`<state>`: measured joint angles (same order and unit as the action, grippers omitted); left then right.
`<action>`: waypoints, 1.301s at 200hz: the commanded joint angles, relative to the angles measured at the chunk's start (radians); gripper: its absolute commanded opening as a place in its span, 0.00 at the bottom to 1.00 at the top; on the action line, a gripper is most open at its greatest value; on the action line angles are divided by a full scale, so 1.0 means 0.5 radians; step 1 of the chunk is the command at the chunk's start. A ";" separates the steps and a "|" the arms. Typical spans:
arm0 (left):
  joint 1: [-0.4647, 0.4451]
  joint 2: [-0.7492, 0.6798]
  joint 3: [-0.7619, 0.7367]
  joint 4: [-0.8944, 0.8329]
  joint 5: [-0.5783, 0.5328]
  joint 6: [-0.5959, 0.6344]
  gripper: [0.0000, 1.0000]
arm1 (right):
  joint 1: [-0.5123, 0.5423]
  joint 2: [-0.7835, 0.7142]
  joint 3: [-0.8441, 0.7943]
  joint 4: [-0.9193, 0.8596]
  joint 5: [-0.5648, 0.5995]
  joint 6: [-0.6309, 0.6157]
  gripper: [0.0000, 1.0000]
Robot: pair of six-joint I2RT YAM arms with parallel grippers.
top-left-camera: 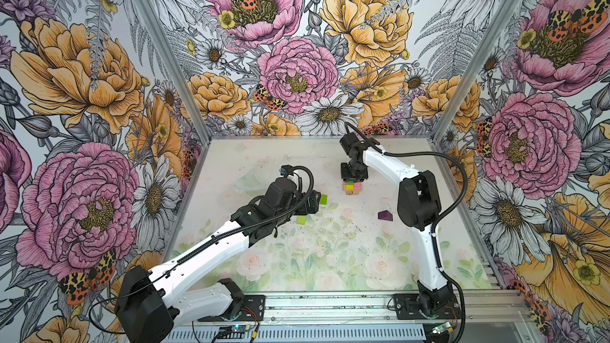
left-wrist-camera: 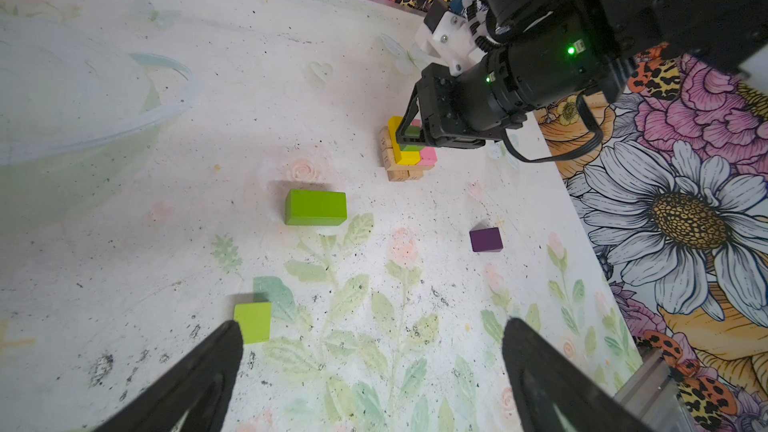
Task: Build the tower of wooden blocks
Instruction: 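Open the right gripper to release the dark green cube, then move the open right gripper back over the light green cube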
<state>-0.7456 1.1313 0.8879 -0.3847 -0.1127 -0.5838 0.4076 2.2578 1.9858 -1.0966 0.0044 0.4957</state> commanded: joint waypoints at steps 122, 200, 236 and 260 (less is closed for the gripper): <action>0.019 -0.148 -0.016 -0.022 -0.008 0.012 0.98 | -0.020 -0.249 0.094 -0.056 -0.008 -0.042 0.55; -0.030 -0.597 -0.184 -0.239 -0.179 -0.092 0.98 | 0.184 -0.558 -0.142 -0.056 0.022 0.035 0.54; -0.063 -0.949 -0.420 -0.375 -0.284 -0.240 0.98 | 0.421 -0.576 -0.275 -0.011 0.056 0.106 0.52; -0.072 -1.123 -0.519 -0.481 -0.296 -0.303 0.98 | 0.535 -0.570 -0.346 0.052 0.034 0.169 0.51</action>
<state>-0.7704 0.6331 0.6697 -0.5457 -0.2192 -0.6823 0.6331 1.9842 1.8393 -1.1072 0.0116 0.5343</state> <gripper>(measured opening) 0.984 0.514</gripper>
